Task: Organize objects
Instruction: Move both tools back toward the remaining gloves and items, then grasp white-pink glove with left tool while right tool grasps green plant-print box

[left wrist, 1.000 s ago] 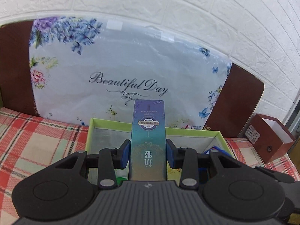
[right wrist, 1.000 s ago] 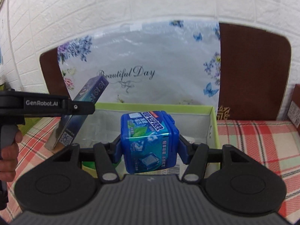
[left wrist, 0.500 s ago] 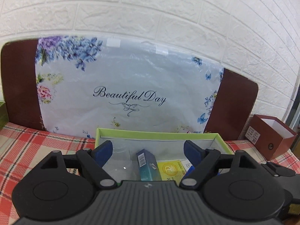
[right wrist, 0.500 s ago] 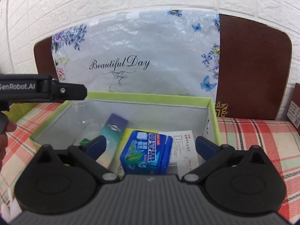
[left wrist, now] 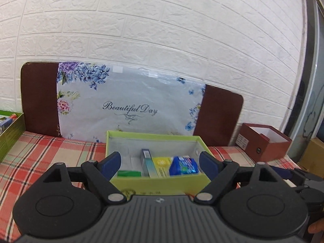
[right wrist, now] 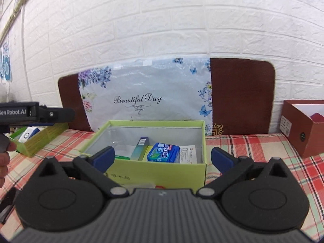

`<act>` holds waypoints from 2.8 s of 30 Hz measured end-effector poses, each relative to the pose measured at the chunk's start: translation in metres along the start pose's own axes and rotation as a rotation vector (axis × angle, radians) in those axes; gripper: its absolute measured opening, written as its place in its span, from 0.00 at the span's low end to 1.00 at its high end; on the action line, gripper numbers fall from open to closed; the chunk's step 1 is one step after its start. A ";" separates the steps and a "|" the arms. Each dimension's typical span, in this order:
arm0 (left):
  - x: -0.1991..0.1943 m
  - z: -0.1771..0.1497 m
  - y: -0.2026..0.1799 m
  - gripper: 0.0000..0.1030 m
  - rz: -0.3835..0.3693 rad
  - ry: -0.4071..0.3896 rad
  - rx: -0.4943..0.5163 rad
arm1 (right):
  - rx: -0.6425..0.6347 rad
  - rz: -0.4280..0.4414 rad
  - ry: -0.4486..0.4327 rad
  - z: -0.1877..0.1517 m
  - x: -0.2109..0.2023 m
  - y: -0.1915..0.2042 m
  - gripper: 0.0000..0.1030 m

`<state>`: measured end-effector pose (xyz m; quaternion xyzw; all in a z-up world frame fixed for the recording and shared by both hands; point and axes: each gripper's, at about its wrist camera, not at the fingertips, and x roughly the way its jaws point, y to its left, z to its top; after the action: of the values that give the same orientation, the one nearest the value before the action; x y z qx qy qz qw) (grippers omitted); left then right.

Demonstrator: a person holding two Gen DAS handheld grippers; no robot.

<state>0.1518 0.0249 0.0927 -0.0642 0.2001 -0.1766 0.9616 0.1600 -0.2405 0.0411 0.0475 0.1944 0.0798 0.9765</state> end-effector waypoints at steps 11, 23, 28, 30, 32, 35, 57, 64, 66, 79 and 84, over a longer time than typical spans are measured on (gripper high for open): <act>-0.048 -0.105 -0.008 0.85 0.008 0.150 -0.036 | -0.005 -0.058 0.088 -0.093 -0.080 0.008 1.00; -0.058 -0.159 0.032 0.85 0.172 0.300 -0.216 | 0.002 -0.035 0.240 -0.165 -0.090 0.038 1.00; -0.048 -0.149 0.041 0.85 0.178 0.281 -0.352 | -0.004 -0.033 0.261 -0.167 -0.074 0.042 0.93; -0.037 -0.144 0.039 0.85 0.179 0.270 -0.374 | 0.003 -0.035 0.259 -0.167 -0.071 0.042 0.91; -0.023 -0.141 0.038 0.85 0.192 0.272 -0.390 | 0.002 -0.031 0.255 -0.167 -0.070 0.043 0.91; -0.001 -0.140 0.037 0.85 0.245 0.292 -0.420 | 0.001 -0.029 0.258 -0.168 -0.072 0.042 0.91; -0.053 -0.156 0.079 0.68 0.205 0.277 -0.561 | -0.058 -0.017 0.264 -0.161 -0.041 0.047 0.59; -0.004 -0.135 0.069 0.76 0.233 0.213 -0.592 | -0.075 0.031 0.277 -0.172 -0.062 0.056 0.59; 0.013 -0.130 0.068 0.78 0.266 0.231 -0.595 | -0.060 0.039 0.281 -0.173 -0.068 0.056 0.59; -0.009 -0.144 0.074 0.06 0.060 0.351 -0.379 | -0.058 0.121 0.295 -0.180 -0.084 0.069 0.60; -0.055 -0.154 0.077 0.16 0.103 0.379 -0.356 | -0.042 0.129 0.297 -0.182 -0.084 0.067 0.61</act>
<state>0.0659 0.1079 -0.0430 -0.1880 0.4074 -0.0982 0.8883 0.0040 -0.1780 -0.0867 0.0270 0.3315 0.1523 0.9307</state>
